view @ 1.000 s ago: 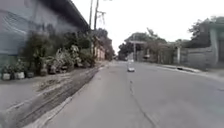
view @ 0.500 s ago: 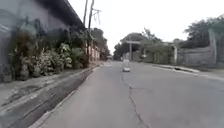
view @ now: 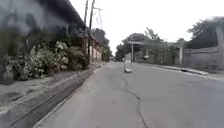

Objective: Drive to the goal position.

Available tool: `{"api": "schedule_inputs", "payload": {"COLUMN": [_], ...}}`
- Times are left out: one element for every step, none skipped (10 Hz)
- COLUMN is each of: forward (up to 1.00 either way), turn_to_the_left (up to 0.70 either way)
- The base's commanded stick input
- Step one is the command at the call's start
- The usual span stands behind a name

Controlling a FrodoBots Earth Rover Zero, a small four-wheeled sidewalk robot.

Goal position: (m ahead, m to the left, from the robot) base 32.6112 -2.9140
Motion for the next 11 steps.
{"api": "schedule_inputs", "payload": {"forward": [1.00,1.00,1.00,1.00,1.00,1.00,1.00,1.00,1.00,1.00,1.00], "turn_to_the_left": [0.00,0.00,0.00,-0.07,-0.26,-0.20,0.00,0.00,-0.15,-0.36,-0.10]}}
